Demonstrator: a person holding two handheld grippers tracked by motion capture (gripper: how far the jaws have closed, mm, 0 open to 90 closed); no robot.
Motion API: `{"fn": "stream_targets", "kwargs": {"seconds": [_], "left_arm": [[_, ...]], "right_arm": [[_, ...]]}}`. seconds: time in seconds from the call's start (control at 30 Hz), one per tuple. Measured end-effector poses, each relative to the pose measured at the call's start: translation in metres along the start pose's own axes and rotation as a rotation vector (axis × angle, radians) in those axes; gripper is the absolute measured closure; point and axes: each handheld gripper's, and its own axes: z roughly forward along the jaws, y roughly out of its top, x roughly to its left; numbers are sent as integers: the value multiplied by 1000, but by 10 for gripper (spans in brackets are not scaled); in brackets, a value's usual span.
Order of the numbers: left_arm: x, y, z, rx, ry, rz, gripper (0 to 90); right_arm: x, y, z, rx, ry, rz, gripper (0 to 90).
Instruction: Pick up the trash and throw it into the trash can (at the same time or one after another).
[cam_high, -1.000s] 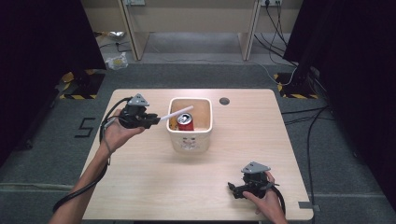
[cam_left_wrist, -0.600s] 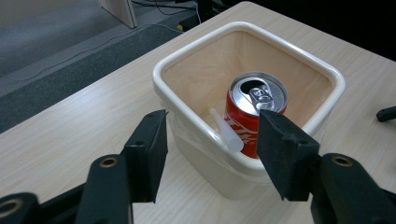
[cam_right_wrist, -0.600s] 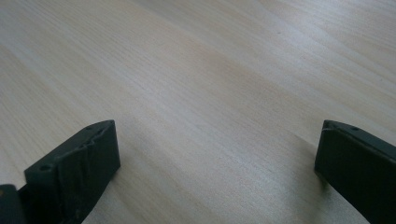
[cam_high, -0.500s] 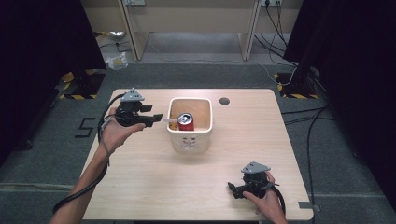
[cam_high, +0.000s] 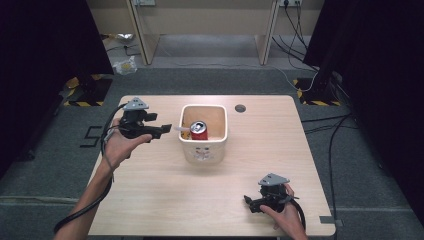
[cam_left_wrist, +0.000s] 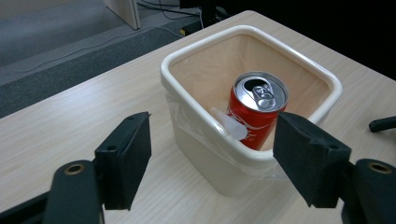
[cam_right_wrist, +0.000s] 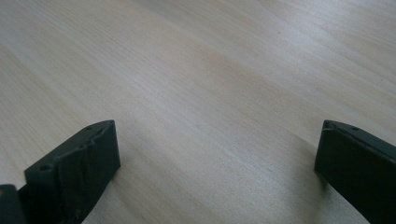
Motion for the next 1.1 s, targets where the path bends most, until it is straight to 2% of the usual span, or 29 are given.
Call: {"fn": "stream_targets", "kwargs": {"seconds": [0.17, 0.7, 1.1], "left_arm": [[5, -6, -2, -12, -13, -22, 247], [18, -24, -8, -41, -8, -64, 173], [18, -42, -4, -48, -26, -67, 164]], "right_arm": [[0, 0, 0, 1, 0, 2, 2], [0, 0, 0, 0, 0, 1, 2], [0, 0, 0, 1, 0, 2, 2]]}}
